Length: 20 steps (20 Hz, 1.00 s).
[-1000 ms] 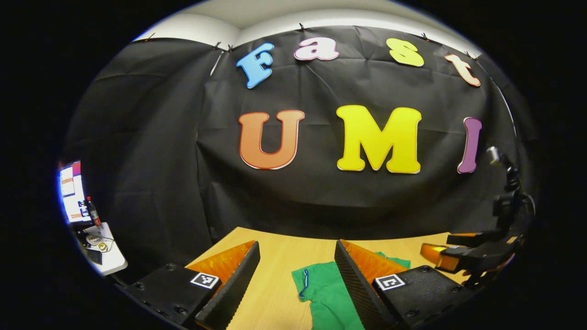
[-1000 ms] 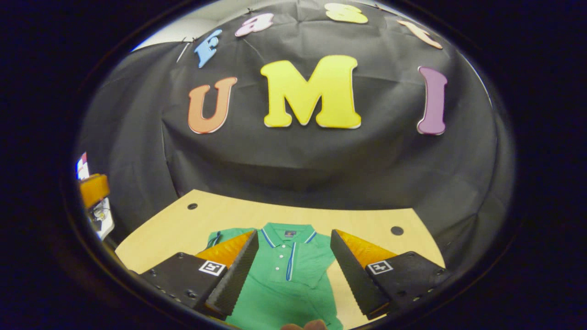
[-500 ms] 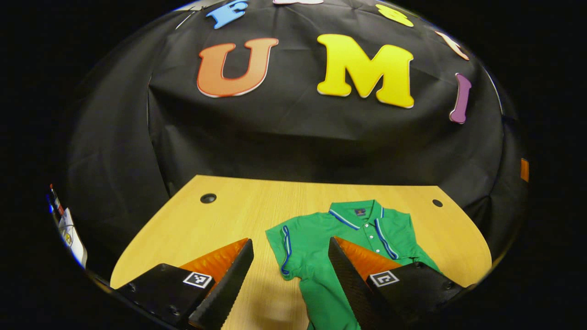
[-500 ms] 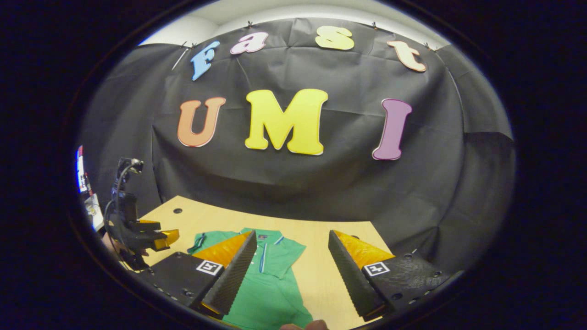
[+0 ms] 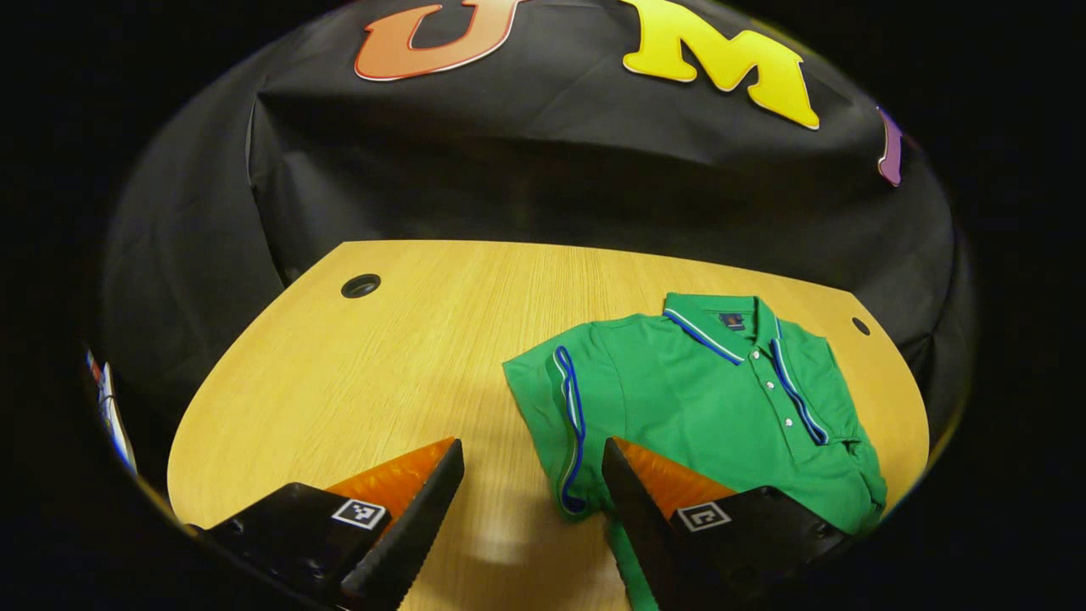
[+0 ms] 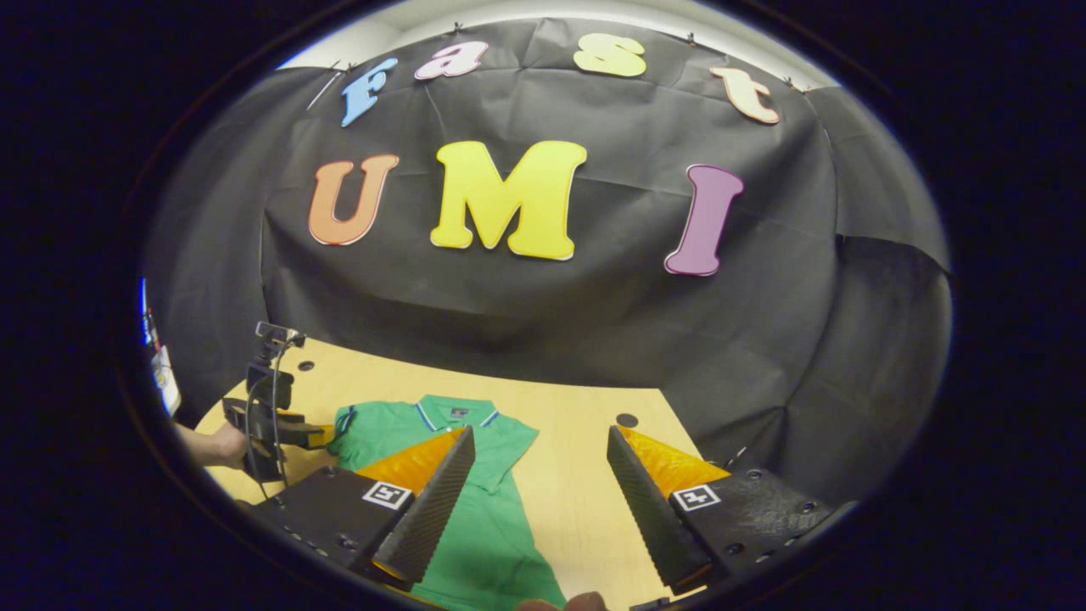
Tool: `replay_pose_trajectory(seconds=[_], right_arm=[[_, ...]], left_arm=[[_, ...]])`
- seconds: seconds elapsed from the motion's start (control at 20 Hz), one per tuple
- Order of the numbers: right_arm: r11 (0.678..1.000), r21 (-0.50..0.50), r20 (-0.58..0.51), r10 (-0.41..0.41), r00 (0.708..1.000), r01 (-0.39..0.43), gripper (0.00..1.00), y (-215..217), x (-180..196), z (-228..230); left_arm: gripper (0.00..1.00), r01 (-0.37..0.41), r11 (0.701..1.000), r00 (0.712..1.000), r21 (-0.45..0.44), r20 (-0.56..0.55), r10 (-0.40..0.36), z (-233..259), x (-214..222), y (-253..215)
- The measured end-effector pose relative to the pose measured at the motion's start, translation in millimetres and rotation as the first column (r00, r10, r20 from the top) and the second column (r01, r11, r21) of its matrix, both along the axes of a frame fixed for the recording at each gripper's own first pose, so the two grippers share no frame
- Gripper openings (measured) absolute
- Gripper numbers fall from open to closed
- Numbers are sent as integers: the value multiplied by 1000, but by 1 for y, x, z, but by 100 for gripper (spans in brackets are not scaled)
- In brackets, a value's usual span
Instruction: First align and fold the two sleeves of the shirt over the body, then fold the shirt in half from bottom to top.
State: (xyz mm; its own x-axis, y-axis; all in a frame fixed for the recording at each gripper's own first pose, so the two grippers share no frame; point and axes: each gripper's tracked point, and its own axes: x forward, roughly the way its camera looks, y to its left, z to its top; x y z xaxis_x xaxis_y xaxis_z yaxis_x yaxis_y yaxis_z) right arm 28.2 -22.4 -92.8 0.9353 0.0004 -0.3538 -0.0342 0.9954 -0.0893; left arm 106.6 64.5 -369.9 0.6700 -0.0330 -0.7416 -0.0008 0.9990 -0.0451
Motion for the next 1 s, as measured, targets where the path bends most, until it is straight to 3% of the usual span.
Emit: replay_pose_trajectory(seconds=[0.2,0.3,0.4,0.55,0.65,0.8,1.0], right_arm=[[1000,-7,-10,-2,1000,2,96,2,2,0],[1000,-7,-23,-1,1000,1,97,3,5,-3],[1000,8,-40,-11,999,11,96,1,6,-8],[999,25,-51,-25,998,26,96,-2,9,-13],[999,19,-56,-24,998,25,96,-2,10,-15],[1000,13,-53,-24,998,25,97,-5,10,-16],[999,43,-49,-24,998,26,96,-2,10,-14]], left_arm=[[100,30,999,999,17,-35,-29,-18,6,1],[94,47,999,997,18,-56,-46,-23,6,1],[81,63,998,996,14,-69,-62,-30,8,-1],[53,68,998,995,11,-71,-67,-31,11,4],[13,45,999,997,-6,-69,-46,-30,14,6],[7,41,999,998,-23,-37,-42,-15,22,8],[6,92,996,995,4,28,-92,23,37,-5]])
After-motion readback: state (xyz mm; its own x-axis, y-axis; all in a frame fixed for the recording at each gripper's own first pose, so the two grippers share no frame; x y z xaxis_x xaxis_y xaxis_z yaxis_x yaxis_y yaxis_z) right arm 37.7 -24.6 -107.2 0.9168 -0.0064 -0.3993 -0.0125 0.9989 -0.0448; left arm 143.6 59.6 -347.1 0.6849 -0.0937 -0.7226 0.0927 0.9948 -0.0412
